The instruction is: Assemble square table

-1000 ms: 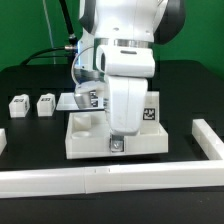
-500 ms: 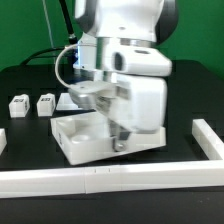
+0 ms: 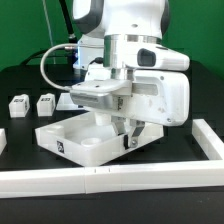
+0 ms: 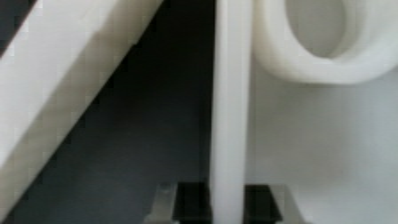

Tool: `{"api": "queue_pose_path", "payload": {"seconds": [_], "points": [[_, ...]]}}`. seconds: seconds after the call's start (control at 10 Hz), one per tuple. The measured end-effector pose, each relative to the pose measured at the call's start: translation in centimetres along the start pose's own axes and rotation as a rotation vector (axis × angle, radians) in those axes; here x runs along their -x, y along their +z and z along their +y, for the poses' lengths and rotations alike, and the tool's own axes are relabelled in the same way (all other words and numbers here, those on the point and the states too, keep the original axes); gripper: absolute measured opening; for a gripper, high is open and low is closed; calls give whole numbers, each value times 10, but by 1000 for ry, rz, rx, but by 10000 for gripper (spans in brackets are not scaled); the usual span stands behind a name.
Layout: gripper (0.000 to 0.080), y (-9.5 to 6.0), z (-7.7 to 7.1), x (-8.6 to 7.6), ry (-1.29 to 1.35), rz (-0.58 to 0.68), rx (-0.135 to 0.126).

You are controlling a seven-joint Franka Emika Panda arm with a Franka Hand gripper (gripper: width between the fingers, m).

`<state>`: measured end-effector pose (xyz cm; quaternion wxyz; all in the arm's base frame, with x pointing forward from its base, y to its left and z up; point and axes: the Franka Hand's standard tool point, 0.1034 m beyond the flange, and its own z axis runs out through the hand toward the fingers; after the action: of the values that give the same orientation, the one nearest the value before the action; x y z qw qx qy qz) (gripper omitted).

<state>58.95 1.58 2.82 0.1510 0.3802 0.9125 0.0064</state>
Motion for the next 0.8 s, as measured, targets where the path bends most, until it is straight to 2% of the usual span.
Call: {"api": "queue_pose_path", "payload": {"seconds": [0.1,0.2,0.3,0.7,0.8], "points": [[62,-2,12,-14,-148,6,18],[62,-2,19,-24,-239,20,24],[60,-2,19,-26,-294,34,29],[60,3,6,-27,-543,32,3],[60,5,4,-29,-798,57,-21]]}}
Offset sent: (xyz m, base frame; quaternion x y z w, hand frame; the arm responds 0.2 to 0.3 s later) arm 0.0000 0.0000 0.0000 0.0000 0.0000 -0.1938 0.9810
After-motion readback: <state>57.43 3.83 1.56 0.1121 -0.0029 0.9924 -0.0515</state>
